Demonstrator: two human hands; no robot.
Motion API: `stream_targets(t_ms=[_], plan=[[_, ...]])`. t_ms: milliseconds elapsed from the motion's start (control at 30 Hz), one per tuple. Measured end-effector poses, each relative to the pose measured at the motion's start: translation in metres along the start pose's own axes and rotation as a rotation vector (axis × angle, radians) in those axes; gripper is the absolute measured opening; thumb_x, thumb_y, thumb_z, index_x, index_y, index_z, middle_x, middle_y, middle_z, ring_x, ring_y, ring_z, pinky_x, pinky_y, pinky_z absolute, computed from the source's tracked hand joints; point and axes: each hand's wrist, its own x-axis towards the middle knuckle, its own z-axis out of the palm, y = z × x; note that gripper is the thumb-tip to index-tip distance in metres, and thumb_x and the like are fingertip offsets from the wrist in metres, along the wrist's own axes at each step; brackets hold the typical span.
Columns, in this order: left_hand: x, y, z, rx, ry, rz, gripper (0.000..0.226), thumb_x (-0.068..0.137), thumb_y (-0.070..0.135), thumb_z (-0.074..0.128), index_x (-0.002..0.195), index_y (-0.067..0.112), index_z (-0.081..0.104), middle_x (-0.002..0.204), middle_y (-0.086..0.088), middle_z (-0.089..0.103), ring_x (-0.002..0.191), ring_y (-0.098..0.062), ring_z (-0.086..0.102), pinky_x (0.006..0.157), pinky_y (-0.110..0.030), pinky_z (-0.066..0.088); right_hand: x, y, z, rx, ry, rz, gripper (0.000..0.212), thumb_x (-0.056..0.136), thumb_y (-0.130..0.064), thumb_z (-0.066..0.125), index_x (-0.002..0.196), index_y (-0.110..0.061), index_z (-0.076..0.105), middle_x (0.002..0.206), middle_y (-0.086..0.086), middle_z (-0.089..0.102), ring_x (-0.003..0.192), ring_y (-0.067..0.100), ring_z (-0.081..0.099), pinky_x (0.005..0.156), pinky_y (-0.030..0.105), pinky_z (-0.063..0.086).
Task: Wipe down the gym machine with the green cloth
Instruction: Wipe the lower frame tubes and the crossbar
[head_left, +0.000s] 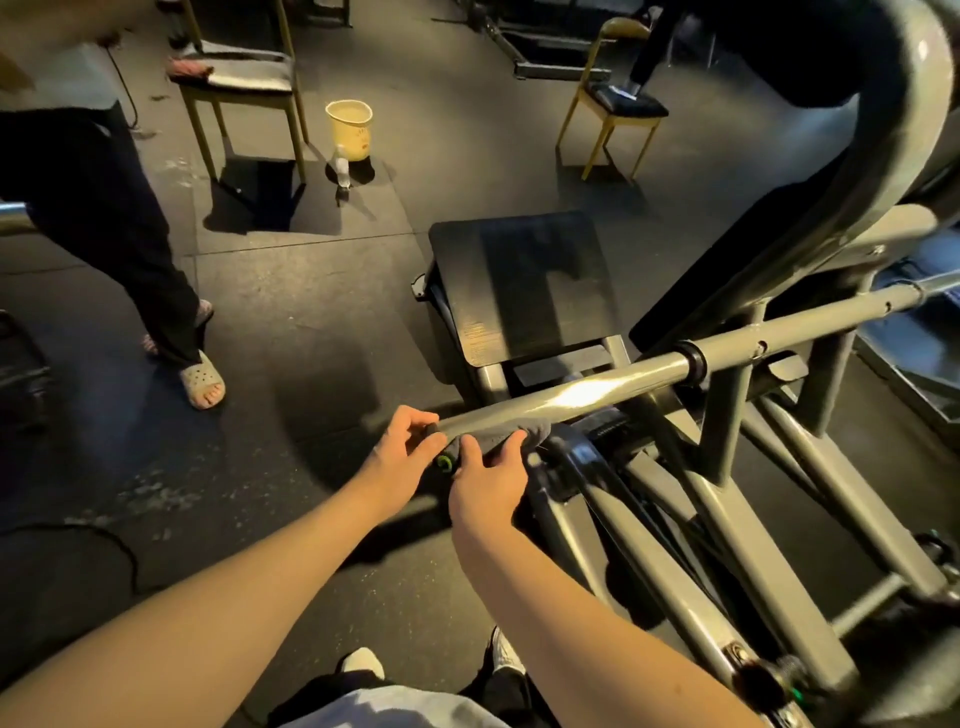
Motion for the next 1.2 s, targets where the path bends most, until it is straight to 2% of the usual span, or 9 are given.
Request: stream_targets(t_ms=[133,233,400,500,633,800,933,1033,1200], plan=[[0.0,-0.003,0.001,-0.046,-0.025,-0.018,0.018,0.104,0.031,0.056,0.111,0.047,0.05,0.121,0.003,0.061,0.108,-0.016,0.065,0.1,-0.047,0.055,0.04,-0.014,-0.019,0.02,0.072,0.014,0.067,0.096,-0.034,0.068,0.154,-0.017,0.041,0.137,-0.002,0.058,0.127,0.018,0.054,0.115,0.045,0.041],[0.0,-0.004,0.002,-0.076,-0.052,-0.024,0.021,0.106,0.027,0.051,0.116,0.046,0.051,0.124,-0.003,0.06,0.102,-0.02,0.069,0.097,-0.044,0.056,0.09,-0.032,-0.042,0.03,0.188,0.012,0.06,0.089,-0.044,0.072,0.131,-0.002,0.062,0.124,0.014,0.067,0.117,0.029,0.064,0.108,0.048,0.049],[0.001,-0.007,0.008,-0.134,-0.071,-0.026,0.026,0.108,0.024,0.046,0.125,0.044,0.052,0.124,-0.008,0.062,0.095,-0.023,0.074,0.094,-0.045,0.058,0.129,-0.058,-0.062,-0.016,0.245,0.03,0.073,0.088,-0.046,0.075,0.146,-0.008,0.049,0.133,0.015,0.063,0.124,0.034,0.06,0.107,0.049,0.049],[0.0,-0.007,0.008,-0.152,-0.081,-0.037,0.026,0.108,0.026,0.046,0.126,0.044,0.052,0.124,-0.008,0.062,0.095,-0.024,0.073,0.093,-0.044,0.059,0.112,-0.056,-0.058,-0.31,0.202,-0.149,0.077,0.099,-0.041,0.063,0.161,-0.015,0.025,0.159,0.017,0.037,0.142,0.038,0.041,0.118,0.049,0.036],[-0.003,-0.006,0.005,-0.165,-0.069,-0.071,0.026,0.107,0.031,0.049,0.13,0.042,0.053,0.121,-0.006,0.06,0.092,-0.023,0.071,0.092,-0.043,0.06,0.093,-0.048,-0.064,-0.915,0.186,-0.531,0.05,0.101,-0.043,0.057,0.147,-0.025,0.052,0.164,0.007,0.031,0.149,0.032,0.025,0.114,0.053,0.031],[-0.006,-0.003,0.004,-0.195,-0.043,-0.146,0.028,0.104,0.035,0.054,0.132,0.034,0.051,0.12,-0.004,0.062,0.09,-0.019,0.068,0.09,-0.04,0.06,0.074,-0.064,-0.071,-1.295,-0.225,-0.806,0.05,0.101,-0.048,0.056,0.148,-0.032,0.05,0.158,-0.007,0.043,0.152,0.018,0.024,0.122,0.047,0.01],[-0.005,-0.006,0.008,-0.202,0.038,-0.175,0.021,0.102,0.034,0.06,0.122,0.031,0.055,0.113,-0.001,0.068,0.097,-0.018,0.071,0.095,-0.044,0.058,0.065,-0.088,-0.051,-1.378,-0.632,-0.987,0.05,0.098,-0.044,0.062,0.145,-0.027,0.055,0.135,-0.004,0.063,0.128,0.02,0.052,0.111,0.039,0.036],[-0.005,-0.005,0.014,-0.242,0.13,-0.175,0.017,0.103,0.021,0.058,0.11,0.036,0.056,0.107,0.003,0.07,0.103,-0.018,0.069,0.099,-0.047,0.055,0.064,-0.105,-0.026,-1.274,-0.984,-0.862,0.034,0.104,-0.033,0.056,0.135,-0.024,0.065,0.116,0.0,0.071,0.105,0.018,0.063,0.094,0.037,0.052],[-0.01,-0.002,0.015,-0.167,0.211,-0.159,0.018,0.099,0.025,0.065,0.111,0.036,0.057,0.111,0.009,0.066,0.108,-0.013,0.063,0.096,-0.029,0.049,0.094,-0.124,-0.013,-1.375,-1.225,-0.726,0.031,0.107,-0.024,0.048,0.132,-0.017,0.065,0.11,0.0,0.064,0.106,0.019,0.058,0.091,0.033,0.043]])
